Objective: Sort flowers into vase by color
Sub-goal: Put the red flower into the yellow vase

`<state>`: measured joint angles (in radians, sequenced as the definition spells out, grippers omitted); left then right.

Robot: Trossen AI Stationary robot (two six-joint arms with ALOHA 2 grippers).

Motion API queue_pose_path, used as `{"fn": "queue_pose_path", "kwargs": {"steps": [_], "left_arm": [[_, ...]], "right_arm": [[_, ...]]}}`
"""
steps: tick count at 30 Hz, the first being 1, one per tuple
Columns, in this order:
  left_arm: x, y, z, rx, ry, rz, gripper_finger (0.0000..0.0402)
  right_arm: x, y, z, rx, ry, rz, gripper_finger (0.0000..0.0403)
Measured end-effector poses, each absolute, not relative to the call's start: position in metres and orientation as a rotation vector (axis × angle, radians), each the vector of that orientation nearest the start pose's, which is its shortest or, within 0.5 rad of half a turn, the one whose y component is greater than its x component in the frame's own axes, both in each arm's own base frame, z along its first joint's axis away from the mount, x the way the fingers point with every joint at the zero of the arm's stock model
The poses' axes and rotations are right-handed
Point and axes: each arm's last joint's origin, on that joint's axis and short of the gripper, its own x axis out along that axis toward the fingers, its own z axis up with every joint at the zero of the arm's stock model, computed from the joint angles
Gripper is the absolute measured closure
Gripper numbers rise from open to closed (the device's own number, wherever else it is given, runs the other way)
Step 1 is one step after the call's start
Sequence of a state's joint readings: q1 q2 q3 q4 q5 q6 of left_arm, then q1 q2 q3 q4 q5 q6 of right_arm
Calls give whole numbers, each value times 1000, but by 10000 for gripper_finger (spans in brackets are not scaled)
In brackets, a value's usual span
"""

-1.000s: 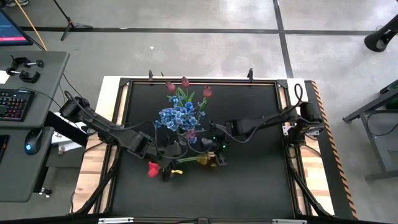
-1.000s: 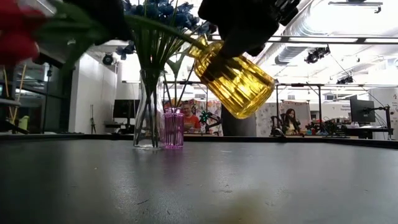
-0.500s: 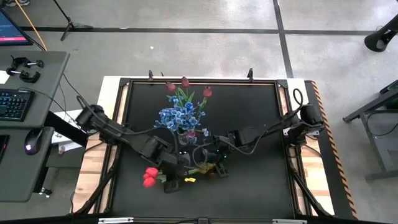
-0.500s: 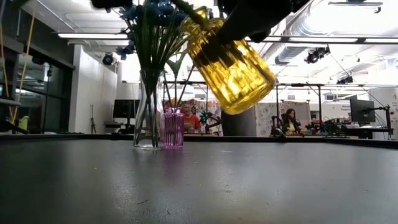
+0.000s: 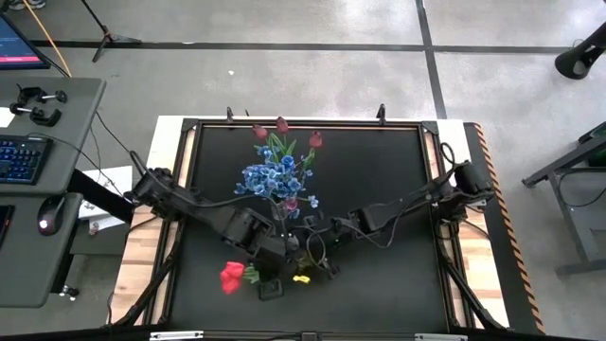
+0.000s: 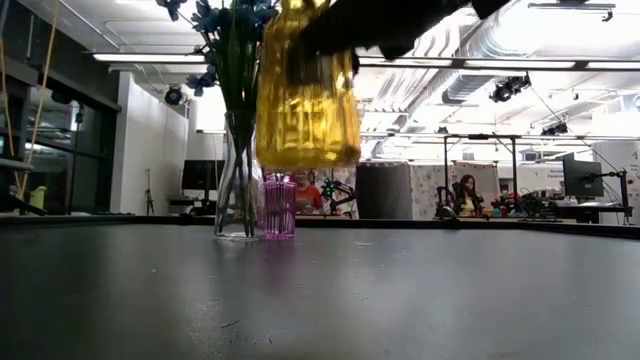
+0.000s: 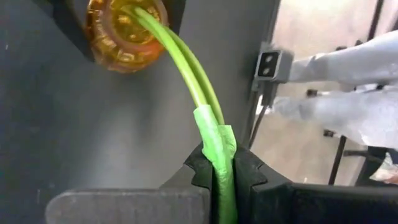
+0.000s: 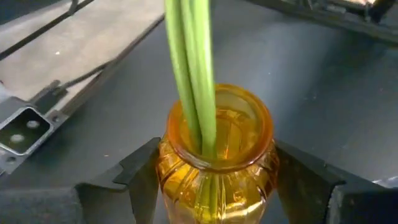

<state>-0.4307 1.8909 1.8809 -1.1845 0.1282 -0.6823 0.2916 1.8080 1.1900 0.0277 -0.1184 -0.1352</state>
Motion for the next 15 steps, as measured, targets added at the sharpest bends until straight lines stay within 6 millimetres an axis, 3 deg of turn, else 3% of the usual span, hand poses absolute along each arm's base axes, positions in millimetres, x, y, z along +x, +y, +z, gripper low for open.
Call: {"fn": "queue_pose_path", "kwargs": {"steps": [8,15], "left_arm": [[351,-153,305,-385,1431,-46,397],[351,-149,303,-339,1475,-150,381]], "right_arm": [[391,124,181,-178,594,434,159],[394,126,173,-163,597,437,153]]}}
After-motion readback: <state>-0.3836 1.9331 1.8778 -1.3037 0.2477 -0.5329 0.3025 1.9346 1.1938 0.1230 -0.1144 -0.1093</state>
